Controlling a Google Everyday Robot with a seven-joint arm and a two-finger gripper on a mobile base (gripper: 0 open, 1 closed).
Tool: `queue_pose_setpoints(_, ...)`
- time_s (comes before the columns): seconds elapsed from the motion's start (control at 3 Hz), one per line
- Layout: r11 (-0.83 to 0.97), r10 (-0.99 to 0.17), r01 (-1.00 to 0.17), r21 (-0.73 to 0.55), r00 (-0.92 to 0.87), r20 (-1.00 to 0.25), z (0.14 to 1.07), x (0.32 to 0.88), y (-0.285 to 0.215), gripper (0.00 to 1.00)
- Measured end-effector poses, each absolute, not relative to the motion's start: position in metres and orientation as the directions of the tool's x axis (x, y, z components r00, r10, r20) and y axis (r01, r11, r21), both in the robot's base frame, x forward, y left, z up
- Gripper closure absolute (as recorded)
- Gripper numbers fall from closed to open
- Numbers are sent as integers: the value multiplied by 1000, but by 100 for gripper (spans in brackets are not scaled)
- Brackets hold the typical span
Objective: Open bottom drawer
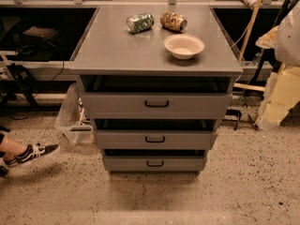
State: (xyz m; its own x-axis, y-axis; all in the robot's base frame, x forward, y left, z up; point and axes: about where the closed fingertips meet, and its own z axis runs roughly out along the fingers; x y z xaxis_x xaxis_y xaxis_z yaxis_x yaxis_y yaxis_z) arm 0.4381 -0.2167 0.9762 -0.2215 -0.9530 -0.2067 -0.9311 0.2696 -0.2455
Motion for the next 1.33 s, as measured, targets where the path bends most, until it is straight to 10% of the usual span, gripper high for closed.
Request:
queue_pose_setpoints(0.67,273,-948,-935,-228,-221,-227,957,435,-204,0)
queue_pose_setpoints(1.33,297,-894,-951,-81,-247,-374,845,416,-90,0)
